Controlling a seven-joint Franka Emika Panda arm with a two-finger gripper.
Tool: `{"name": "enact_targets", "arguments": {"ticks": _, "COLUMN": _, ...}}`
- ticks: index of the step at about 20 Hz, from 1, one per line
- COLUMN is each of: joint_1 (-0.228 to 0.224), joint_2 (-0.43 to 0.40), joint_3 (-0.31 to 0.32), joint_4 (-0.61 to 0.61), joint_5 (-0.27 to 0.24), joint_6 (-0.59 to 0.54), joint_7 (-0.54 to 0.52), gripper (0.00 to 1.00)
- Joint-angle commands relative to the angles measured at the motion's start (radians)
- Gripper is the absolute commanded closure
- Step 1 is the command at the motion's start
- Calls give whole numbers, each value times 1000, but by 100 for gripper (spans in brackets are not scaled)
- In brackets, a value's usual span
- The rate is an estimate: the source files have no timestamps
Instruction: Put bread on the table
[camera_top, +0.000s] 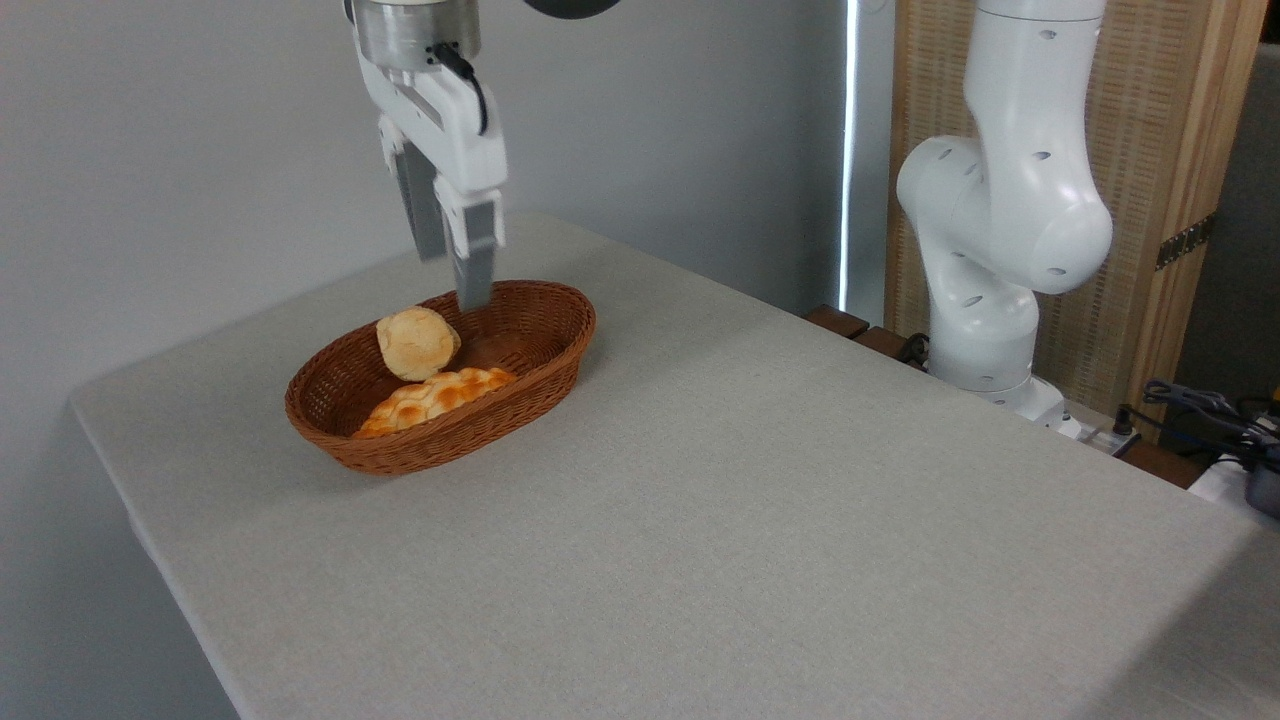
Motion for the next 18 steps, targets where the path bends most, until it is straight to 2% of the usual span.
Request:
{"name": "enact_targets", "arguments": {"ticks": 1, "joint_1": -34, "joint_2": -17, "joint_3": -42, "joint_4": -29, "joint_5": -112, "joint_6": 69, "joint_7": 12, "gripper": 0}}
{"name": "enact_targets", "arguments": {"ticks": 3, "joint_1": -34, "joint_2": -11, "joint_3": -102, "joint_4": -73, "joint_5": -112, "joint_6": 133, "joint_7": 16, "gripper": 0}}
{"name": "enact_targets", "arguments": {"ticks": 7, "joint_1": -31, "joint_2": 4, "joint_3": -204, "joint_4": -191, "joint_5": -103, "joint_6": 342, "joint_7": 19, "gripper": 0}}
{"name": "enact_targets", "arguments": {"ticks": 9, "joint_1": -31, "joint_2": 6, "joint_3": -211, "joint_4": -222, "joint_5": -100, "joint_6": 388, "joint_7": 27, "gripper": 0}}
{"name": "enact_targets", "arguments": {"ticks": 13, "joint_1": -31, "joint_2": 14, "joint_3": -211, "joint_4": -259, "joint_5": -100, "joint_6": 417, "joint_7": 126, "gripper": 0}}
{"name": "enact_targets", "arguments": {"ticks": 18, "joint_1": -32, "joint_2": 26, "joint_3": -224, "joint_4": -285, "joint_5": -100, "joint_6": 500, "joint_7": 139, "gripper": 0}}
